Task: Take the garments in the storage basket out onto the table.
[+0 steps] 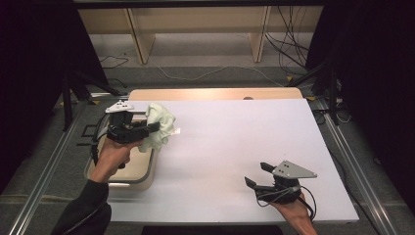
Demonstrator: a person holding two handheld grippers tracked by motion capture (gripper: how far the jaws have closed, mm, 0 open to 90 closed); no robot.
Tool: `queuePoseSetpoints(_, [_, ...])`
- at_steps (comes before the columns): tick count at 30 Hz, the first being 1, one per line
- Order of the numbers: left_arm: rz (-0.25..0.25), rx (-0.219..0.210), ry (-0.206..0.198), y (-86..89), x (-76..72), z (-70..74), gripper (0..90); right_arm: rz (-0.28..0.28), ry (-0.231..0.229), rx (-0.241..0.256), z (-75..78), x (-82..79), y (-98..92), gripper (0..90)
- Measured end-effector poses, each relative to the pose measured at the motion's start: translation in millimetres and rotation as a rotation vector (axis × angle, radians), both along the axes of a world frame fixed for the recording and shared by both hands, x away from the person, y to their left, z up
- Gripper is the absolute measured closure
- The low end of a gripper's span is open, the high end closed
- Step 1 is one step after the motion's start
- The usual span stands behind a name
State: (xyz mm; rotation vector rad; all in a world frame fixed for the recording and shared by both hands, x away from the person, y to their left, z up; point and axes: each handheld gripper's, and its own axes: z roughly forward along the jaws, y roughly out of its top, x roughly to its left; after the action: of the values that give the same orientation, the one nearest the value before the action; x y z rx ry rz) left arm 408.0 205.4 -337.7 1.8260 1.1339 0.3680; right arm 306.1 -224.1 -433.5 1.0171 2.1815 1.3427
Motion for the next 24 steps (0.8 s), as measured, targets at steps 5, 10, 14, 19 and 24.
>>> queuePoseSetpoints(5, [-0.031, 0.005, 0.001, -11.6, 2.3, -0.5, 66.4, 0.0, -0.002, 0.0, 0.5, -0.2, -0.4, 25.9])
queuePoseSetpoints(10, [-0.062, -0.003, -0.008, -23.7, 3.6, 1.1, 66.3, 0.003, -0.007, 0.002, 0.3, -0.2, -0.3, 25.9])
queuePoseSetpoints(14, [-0.076, -0.007, -0.009, -33.3, 5.5, -0.3, 66.3, 0.002, -0.007, 0.002, 0.3, -0.1, -0.6, 25.9])
queuePoseSetpoints(19, [-0.095, -0.006, -0.008, -42.6, 7.5, -2.6, 66.4, 0.0, -0.002, 0.003, 0.1, -0.2, 0.0, 25.9])
queuePoseSetpoints(24, [-0.111, -0.006, -0.008, -49.1, 9.7, -5.0, 66.3, 0.0, -0.001, 0.003, 0.3, -0.2, -0.6, 25.9])
